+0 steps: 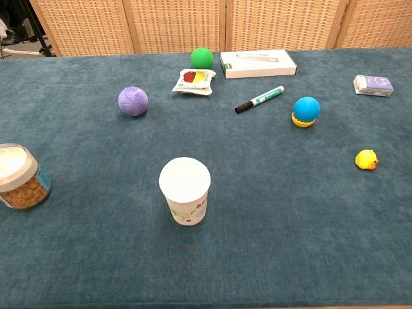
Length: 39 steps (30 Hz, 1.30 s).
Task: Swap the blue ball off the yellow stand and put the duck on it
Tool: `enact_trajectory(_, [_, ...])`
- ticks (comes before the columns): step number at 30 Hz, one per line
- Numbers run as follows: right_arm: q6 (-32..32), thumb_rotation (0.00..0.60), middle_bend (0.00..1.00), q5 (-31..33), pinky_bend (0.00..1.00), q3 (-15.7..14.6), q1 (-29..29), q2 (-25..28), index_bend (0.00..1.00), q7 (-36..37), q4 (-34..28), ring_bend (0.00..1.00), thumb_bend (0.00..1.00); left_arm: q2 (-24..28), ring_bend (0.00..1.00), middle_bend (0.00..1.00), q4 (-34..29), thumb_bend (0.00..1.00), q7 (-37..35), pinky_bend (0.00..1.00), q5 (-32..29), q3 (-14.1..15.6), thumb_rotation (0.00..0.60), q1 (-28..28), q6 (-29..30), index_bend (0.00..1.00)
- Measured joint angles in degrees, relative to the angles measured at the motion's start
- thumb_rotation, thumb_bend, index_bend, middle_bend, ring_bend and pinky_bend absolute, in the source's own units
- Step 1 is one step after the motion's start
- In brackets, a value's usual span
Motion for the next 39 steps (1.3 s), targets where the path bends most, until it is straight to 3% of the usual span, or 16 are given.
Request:
enact_trajectory(14, [-5.34,0.600,0.00,1.84,0.00,0.75,2.94,0.47,0.00,2.86,0.14,0.00,0.00,0.01,0.00,0.00,0.02,0.00,0.00,0.00,0.42,0.14,0.600,-0.34,-0.40,0.00])
enact_trajectory(19, [-12.60,0.600,0.00,5.11,0.00,4.11,8.66,0.76,0.00,2.96,-0.34,0.00,0.00,-0.06,0.00,0.00,-0.37,0.00,0.44,0.00,-0.04,-0.13,0.600,-0.81,-1.25,0.00])
enact_trajectory(24, [-21.77,0.600,0.00,9.84,0.00,8.30,16.22,0.27,0.13,3.38,-0.23,0.00,0.00,0.04,0.00,0.00,-1.33,0.00,1.33,0.00,-0.93,-0.43,0.600,-1.65,-3.07,0.00])
enact_trajectory(31, [-39.82,0.600,0.00,21.73,0.00,13.43,30.53,-5.52,0.28,4.02,8.39,0.00,0.04,0.03,0.00,0.00,-2.55,0.00,2.74,0.00,-2.65,-1.11,0.600,-2.47,-4.84,0.00])
enact_trajectory(39, [-49.00,0.600,0.00,30.95,0.00,15.02,40.93,-15.53,0.31,2.20,25.25,0.00,0.05,0.15,0.00,0.00,-3.72,0.00,4.07,0.00,-5.38,-1.90,0.600,-3.29,-7.24,0.00])
